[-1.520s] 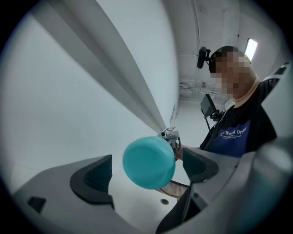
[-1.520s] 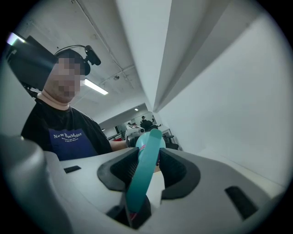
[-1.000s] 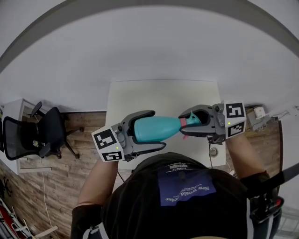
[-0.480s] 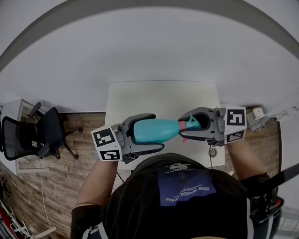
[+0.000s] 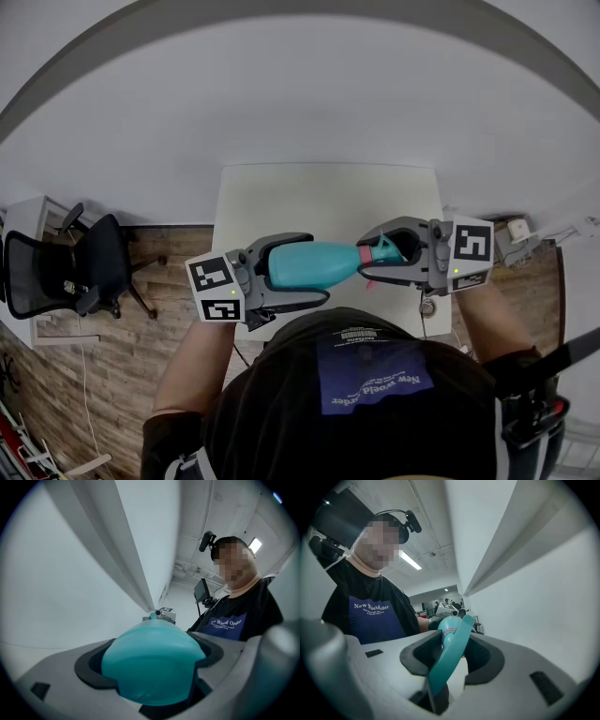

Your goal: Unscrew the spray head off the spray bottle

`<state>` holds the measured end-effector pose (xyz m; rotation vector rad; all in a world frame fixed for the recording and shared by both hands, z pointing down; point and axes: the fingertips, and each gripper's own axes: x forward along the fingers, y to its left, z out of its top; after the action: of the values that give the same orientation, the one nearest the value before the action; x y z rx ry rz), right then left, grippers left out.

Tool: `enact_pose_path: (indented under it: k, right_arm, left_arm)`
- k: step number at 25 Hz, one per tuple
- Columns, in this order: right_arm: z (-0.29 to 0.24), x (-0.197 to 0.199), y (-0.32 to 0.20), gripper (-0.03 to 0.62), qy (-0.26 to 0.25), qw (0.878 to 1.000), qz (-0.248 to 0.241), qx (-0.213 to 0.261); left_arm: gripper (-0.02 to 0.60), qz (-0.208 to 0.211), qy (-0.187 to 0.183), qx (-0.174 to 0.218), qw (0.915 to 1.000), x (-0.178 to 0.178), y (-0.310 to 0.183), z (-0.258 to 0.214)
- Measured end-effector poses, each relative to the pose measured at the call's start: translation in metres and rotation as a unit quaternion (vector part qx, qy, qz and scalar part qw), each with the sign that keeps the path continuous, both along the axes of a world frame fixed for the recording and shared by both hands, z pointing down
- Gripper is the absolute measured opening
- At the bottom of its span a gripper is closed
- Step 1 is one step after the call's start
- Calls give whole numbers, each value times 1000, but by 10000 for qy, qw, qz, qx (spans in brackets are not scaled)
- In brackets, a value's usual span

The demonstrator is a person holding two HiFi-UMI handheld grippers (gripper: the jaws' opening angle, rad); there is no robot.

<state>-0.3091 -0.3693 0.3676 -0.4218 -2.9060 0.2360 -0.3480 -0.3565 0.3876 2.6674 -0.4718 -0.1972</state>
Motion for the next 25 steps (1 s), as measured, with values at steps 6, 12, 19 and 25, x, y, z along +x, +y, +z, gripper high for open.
enact_pose_path:
  k: [6, 12, 19, 25]
  right_arm:
    - [1, 1, -1, 138, -39, 9996, 16, 285]
    - [-13, 0, 17, 132, -250, 9908, -482, 1240]
    - [-10, 3, 16, 132, -192, 9845, -576, 1645]
    - [-2, 5, 11, 142, 56, 9872, -368, 1549]
  left_arm:
    - [474, 118, 71, -274, 9995, 2, -1, 8]
    - [474, 769, 1248, -1394, 9793, 0, 2, 6]
    - [474, 675, 1303, -1434, 9787, -2, -2, 0]
    - [474, 178, 749, -850, 9934, -5, -6, 4]
